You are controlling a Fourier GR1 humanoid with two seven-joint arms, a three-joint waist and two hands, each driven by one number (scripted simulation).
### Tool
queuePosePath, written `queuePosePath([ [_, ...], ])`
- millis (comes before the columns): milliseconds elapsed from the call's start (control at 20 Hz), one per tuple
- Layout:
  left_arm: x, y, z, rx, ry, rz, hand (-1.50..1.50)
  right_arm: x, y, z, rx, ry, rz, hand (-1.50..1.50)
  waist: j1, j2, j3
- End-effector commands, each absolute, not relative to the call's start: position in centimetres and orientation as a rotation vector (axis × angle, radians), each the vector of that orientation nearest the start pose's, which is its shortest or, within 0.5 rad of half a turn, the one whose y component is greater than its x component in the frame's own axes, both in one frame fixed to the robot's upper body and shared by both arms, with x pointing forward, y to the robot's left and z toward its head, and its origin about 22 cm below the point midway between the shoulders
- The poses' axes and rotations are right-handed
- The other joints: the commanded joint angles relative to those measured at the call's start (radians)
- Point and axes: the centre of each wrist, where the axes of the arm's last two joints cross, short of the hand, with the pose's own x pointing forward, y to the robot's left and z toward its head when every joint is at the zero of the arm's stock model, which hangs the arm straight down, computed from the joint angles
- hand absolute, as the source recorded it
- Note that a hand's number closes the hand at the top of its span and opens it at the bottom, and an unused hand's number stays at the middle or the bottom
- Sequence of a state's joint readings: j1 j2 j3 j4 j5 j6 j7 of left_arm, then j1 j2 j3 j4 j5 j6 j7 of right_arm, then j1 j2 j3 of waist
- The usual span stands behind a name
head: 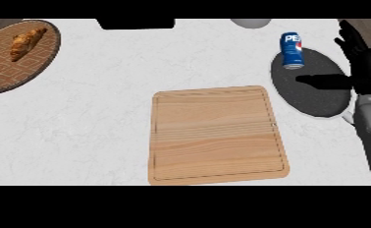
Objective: Pick the can from the cutting board and place it in the pan
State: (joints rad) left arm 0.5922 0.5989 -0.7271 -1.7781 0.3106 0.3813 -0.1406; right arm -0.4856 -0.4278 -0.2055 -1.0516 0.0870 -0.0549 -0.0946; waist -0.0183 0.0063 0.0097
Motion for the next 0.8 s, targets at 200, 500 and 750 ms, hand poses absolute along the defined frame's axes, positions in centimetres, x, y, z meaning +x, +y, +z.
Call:
queuePosePath([
  [200,11.9,21.7,0.5,-0.035,-1.569,-0.092,0.00,33.5,-38.9,5.7,-0.250,-1.683,0.182,-1.50,-0.053,-0.010,-0.004],
  [500,11.6,22.0,0.6,-0.032,-1.572,-0.088,0.00,31.9,-42.1,5.8,-0.179,-1.717,0.233,-1.50,-0.054,-0.010,-0.006],
  [750,11.5,21.6,0.3,-0.019,-1.566,-0.066,0.00,29.9,-44.8,5.3,-0.168,-1.715,0.263,-1.50,-0.067,-0.012,-0.007],
])
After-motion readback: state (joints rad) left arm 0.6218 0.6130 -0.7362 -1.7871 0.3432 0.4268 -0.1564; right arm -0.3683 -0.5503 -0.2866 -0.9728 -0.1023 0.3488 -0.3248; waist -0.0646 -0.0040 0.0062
